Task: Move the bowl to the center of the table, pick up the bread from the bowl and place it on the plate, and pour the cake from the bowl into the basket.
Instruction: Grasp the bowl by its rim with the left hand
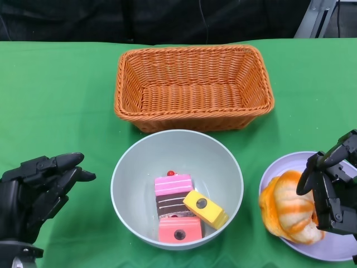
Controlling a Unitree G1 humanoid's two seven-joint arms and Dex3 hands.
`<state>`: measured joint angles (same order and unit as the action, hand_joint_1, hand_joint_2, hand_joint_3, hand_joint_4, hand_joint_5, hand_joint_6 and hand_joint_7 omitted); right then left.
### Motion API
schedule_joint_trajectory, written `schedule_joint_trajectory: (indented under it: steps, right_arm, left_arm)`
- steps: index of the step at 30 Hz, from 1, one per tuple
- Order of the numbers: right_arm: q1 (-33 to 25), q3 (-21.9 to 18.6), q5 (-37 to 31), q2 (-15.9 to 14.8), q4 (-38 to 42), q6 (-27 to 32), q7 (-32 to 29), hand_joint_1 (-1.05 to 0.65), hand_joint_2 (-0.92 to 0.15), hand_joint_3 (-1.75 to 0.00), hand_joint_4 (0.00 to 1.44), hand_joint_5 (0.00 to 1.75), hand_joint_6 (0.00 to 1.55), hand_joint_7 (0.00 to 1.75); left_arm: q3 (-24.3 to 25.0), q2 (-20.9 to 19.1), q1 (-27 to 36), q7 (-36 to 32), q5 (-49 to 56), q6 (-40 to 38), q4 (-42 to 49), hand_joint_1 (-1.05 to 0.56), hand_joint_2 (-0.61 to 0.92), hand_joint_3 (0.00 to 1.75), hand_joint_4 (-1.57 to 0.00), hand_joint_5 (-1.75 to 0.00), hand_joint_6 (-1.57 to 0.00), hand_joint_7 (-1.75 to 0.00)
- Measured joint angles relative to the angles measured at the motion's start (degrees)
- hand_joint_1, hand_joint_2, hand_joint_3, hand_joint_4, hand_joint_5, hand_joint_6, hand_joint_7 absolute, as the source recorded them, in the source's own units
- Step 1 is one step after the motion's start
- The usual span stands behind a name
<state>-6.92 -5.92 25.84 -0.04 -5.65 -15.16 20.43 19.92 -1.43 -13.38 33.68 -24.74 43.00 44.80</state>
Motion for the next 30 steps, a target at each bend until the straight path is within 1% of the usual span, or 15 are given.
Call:
schedule_joint_trajectory:
  steps: [2, 4, 5, 7, 8, 10, 14, 18, 21, 24, 27, 30]
  right_arm:
    - [0.00, -0.03, -0.05, 0.00, 0.01, 0.06, 0.00, -0.16, -0.28, -1.48, 0.76, 1.75, 0.61, 1.56]
    - [0.01, -0.03, -0.12, 0.07, 0.17, 0.04, 0.00, -0.17, -0.28, -1.48, 0.76, 1.75, 0.60, 1.56]
    - [0.00, -0.04, -0.12, 0.11, 0.26, 0.04, 0.00, -0.17, -0.28, -1.48, 0.76, 1.75, 0.60, 1.56]
    - [-0.01, -0.05, -0.09, 0.30, 0.26, 0.11, -0.03, -0.16, -0.28, -1.48, 0.76, 1.75, 0.60, 1.56]
    - [-0.02, -0.07, -0.09, 0.35, 0.26, 0.20, -0.04, -0.16, -0.29, -1.47, 0.76, 1.75, 0.60, 1.56]
    - [-0.02, -0.06, -0.09, 0.42, 0.27, 0.30, -0.04, -0.16, -0.30, -1.44, 0.76, 1.75, 0.59, 1.57]
    - [-0.02, -0.09, 0.21, 0.82, 0.26, 0.53, -0.02, -0.14, -0.31, -1.43, 0.76, 1.75, 0.59, 1.57]
    - [-0.02, -0.11, 0.31, 1.03, 0.27, 0.69, 0.02, -0.13, -0.32, -1.43, 0.76, 1.75, 0.58, 1.56]
    - [-0.02, -0.12, 0.31, 1.07, 0.27, 0.70, 0.04, -0.13, -0.32, -1.43, 0.75, 1.75, 0.58, 1.56]
    - [-0.02, -0.14, 0.51, 1.21, 0.29, 0.84, 0.06, -0.14, -0.31, -1.42, 0.75, 1.75, 0.59, 1.56]
    - [0.00, -0.14, 0.60, 1.36, 0.50, 0.84, 0.25, -0.17, -0.31, -1.41, 0.75, 1.75, 0.59, 1.55]
    - [-0.01, -0.16, 0.94, 1.76, 0.59, 1.32, 0.15, -0.18, -0.32, -1.38, 0.75, 1.75, 0.61, 1.52]
  left_arm:
    - [-0.26, -0.21, 0.11, 0.38, 0.71, 1.26, 0.31, -0.29, 0.92, 0.20, -0.81, -0.99, -1.25, 0.00]
    - [-0.99, -1.25, 0.16, 0.37, 4.03, 5.89, 1.63, -0.28, 0.92, 0.16, -0.79, -0.80, -1.14, -0.01]
    - [-1.33, -1.85, 0.14, 0.37, 5.31, 8.10, 2.30, -0.28, 0.92, 0.13, -0.81, -0.63, -1.07, 0.00]
    - [-2.02, -3.30, 0.12, 0.40, 7.57, 12.36, 3.85, -0.28, 0.92, 0.07, -0.80, -0.26, -0.87, 0.00]
    - [-2.27, -3.98, 0.10, 0.39, 8.73, 14.15, 4.43, -0.28, 0.92, 0.06, -0.79, -0.19, -0.83, 0.00]
    - [-3.27, -5.62, 0.06, 0.41, 10.59, 17.20, 5.63, -0.27, 0.92, 0.05, -0.70, -0.07, -0.72, 0.00]
    - [-5.11, -8.85, 0.07, 0.12, 14.97, 23.35, 7.06, -0.32, 0.92, 0.03, -0.62, -0.01, -0.64, 0.00]
    - [-5.73, -11.42, 0.05, -3.98, 21.76, 29.99, 8.61, -0.37, 0.92, 0.04, -0.59, 0.00, -0.59, 0.00]
    - [-4.10, -13.22, -0.01, -8.96, 29.37, 36.06, 9.41, -0.40, 0.92, 0.11, -0.56, 0.00, -0.55, 0.00]
    - [-2.39, -15.01, -0.55, -13.18, 35.56, 40.81, 10.35, -0.41, 0.92, 0.13, -0.53, 0.00, -0.52, 0.00]
    - [-1.04, -16.06, -1.34, -15.83, 40.01, 45.25, 11.10, -0.40, 0.92, 0.14, -0.49, 0.00, -0.46, 0.00]
    - [0.34, -16.37, -1.84, -18.14, 43.53, 48.52, 10.39, -0.40, 0.92, 0.13, -0.50, -0.01, -0.44, 0.00]
